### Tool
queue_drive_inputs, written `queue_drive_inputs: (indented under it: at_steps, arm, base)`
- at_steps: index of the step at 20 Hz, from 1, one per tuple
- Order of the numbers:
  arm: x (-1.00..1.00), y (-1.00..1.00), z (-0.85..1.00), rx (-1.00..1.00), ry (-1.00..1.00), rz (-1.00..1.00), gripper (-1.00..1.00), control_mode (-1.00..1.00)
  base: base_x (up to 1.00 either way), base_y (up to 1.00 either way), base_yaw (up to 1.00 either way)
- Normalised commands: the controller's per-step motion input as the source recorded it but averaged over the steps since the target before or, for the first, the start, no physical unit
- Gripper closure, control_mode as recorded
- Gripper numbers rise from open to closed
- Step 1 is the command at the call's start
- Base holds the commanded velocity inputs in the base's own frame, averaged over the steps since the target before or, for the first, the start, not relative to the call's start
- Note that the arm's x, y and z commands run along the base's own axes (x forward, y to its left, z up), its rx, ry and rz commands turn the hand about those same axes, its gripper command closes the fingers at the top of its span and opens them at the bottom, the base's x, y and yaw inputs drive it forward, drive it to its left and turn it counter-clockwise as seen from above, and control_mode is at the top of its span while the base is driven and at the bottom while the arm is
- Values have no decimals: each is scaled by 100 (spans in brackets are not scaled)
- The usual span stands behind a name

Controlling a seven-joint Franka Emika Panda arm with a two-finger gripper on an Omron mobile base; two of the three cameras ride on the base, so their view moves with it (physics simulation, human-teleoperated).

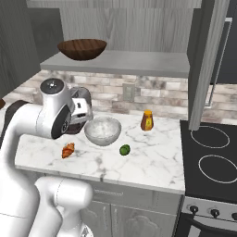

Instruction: Pick both bowls and place them on the counter. Then place the avocado in one bowl and place the croissant in the other bowl.

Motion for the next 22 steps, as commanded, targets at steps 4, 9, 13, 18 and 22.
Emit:
queue_drive_inputs:
  at_steps: [4, 9, 13, 18, 22]
  arm:
    - [-56, -2, 16, 33, 0, -37, -100, -100]
    - [-50, -24, 0, 25, -1, -4, -100, -100]
    - [-24, 0, 50, 25, 0, -17, -100, -100]
    - [-2, -4, 74, 20, 0, -21, -100, -100]
    - [0, -4, 80, 18, 1, -20, -100, -100]
  base:
    - [0, 0, 0]
    - [0, 0, 0]
    - [0, 0, 0]
    - [0, 0, 0]
    - [0, 0, 0]
